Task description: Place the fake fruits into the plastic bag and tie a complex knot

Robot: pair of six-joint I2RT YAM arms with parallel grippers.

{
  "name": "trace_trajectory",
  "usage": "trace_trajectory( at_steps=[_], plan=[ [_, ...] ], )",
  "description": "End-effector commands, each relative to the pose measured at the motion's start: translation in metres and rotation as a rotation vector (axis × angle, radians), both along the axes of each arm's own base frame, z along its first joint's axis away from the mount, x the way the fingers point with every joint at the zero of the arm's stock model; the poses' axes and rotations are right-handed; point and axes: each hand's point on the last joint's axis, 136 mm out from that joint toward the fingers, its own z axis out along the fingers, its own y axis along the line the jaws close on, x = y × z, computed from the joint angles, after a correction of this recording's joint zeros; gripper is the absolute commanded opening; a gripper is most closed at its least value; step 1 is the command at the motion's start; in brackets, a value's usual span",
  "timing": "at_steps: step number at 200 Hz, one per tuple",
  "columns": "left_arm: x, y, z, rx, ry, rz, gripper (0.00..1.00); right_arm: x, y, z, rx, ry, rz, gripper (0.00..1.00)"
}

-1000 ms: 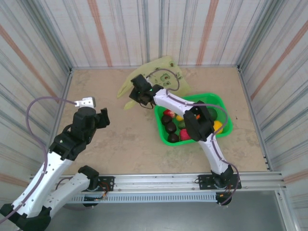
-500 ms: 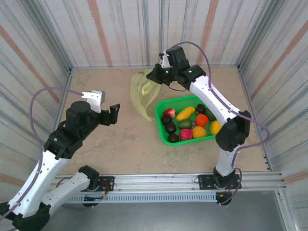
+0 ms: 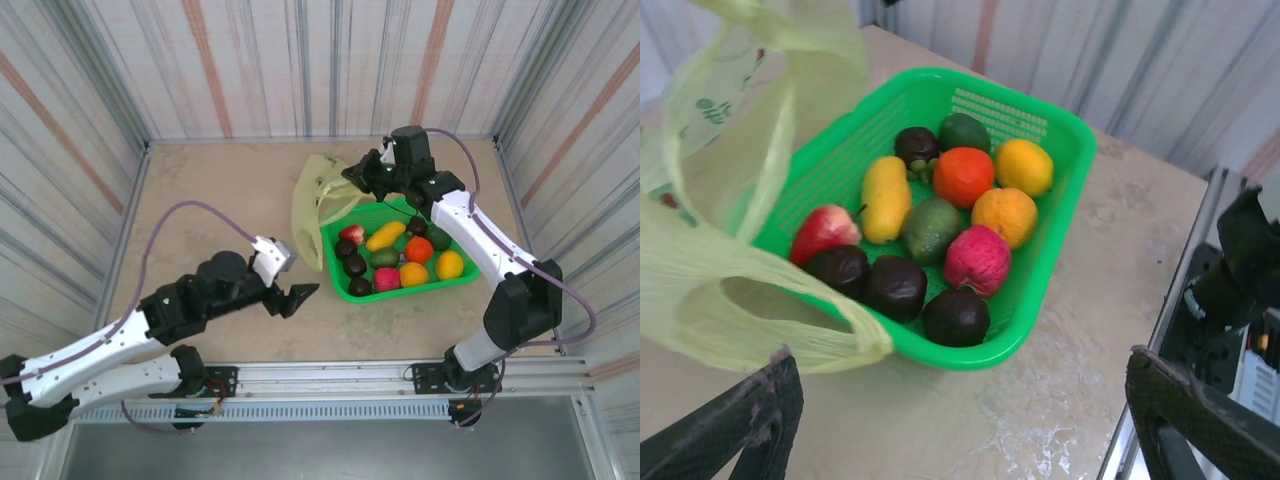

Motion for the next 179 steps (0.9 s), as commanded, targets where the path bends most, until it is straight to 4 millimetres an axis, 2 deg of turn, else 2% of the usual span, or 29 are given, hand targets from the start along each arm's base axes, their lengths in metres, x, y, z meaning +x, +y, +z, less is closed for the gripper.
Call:
trace_trajectory(
  at_steps=[1, 18, 40, 68, 79, 91, 116, 138, 179],
  plan=[
    [0.019, -0.006, 0.013, -0.029, -0.166, 0.073, 0.86, 0.007, -0.011, 0.03, 0.123, -0.016, -0.096, 0.0],
    [0.03, -0.001, 0.01, -0.026, -0.255, 0.126, 0.86, 0.008, -0.017, 0.03, 0.132, -0.009, -0.109, 0.0],
    [0.025, -0.009, 0.003, -0.023, -0.414, 0.05, 0.81, 0.005, -0.019, 0.031, 0.142, -0.007, -0.107, 0.0],
    [0.023, -0.025, -0.031, 0.18, -0.5, -0.088, 0.8, 0.004, -0.019, 0.031, 0.146, -0.003, -0.097, 0.0],
    [0.024, -0.027, -0.035, 0.246, -0.547, -0.12, 0.8, 0.003, -0.018, 0.032, 0.153, -0.003, -0.091, 0.0],
    [0.037, -0.022, -0.035, 0.273, -0.599, -0.073, 0.81, 0.004, -0.019, 0.033, 0.156, -0.007, -0.095, 0.0],
    [0.072, -0.001, -0.03, 0.196, -0.519, 0.076, 0.78, 0.004, -0.018, 0.035, 0.167, -0.011, -0.094, 0.0],
    [0.09, 0.007, -0.027, 0.152, -0.513, 0.18, 0.78, 0.003, -0.019, 0.038, 0.178, -0.018, -0.096, 0.0],
    [0.09, -0.011, -0.042, 0.066, -0.491, 0.139, 0.81, 0.0, -0.019, 0.039, 0.183, -0.022, -0.096, 0.0]
  ],
)
